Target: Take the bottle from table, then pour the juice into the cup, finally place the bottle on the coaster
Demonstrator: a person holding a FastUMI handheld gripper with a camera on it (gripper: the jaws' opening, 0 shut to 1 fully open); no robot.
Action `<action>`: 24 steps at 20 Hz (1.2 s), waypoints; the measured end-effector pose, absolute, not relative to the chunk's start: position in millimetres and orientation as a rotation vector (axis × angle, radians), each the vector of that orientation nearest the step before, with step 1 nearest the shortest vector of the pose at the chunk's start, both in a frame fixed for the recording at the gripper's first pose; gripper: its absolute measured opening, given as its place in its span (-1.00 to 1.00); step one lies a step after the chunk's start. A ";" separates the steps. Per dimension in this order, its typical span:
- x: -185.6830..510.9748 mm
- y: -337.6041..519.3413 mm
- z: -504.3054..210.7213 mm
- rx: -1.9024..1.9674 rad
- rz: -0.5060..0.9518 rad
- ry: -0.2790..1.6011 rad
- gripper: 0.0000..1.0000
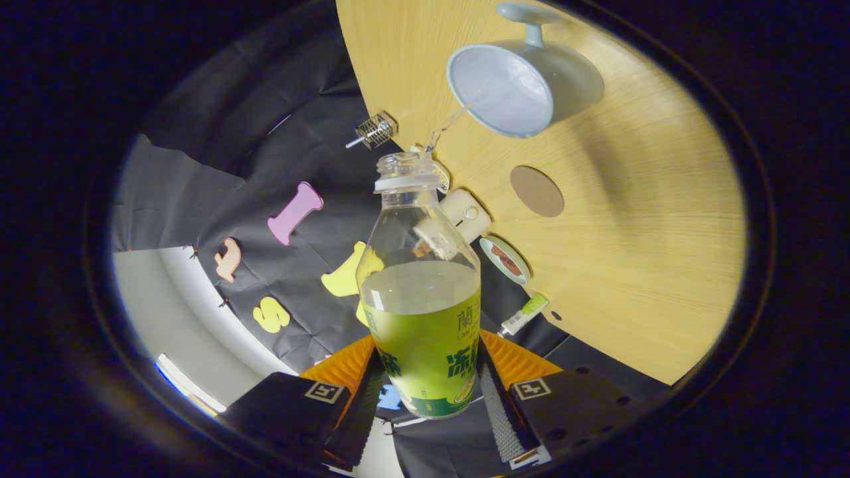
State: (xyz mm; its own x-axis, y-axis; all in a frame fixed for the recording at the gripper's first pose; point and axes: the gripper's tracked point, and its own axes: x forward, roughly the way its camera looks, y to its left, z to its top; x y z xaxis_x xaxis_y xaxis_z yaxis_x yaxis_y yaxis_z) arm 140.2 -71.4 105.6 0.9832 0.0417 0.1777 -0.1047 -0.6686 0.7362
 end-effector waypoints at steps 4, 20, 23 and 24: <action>140.2 -71.3 106.4 2.295 0.234 -0.048 0.54; 134.8 -64.2 78.4 2.096 0.131 0.033 0.54; 133.4 -60.6 67.6 1.968 0.106 0.041 0.54; 132.1 -59.3 63.7 1.917 0.092 0.054 0.54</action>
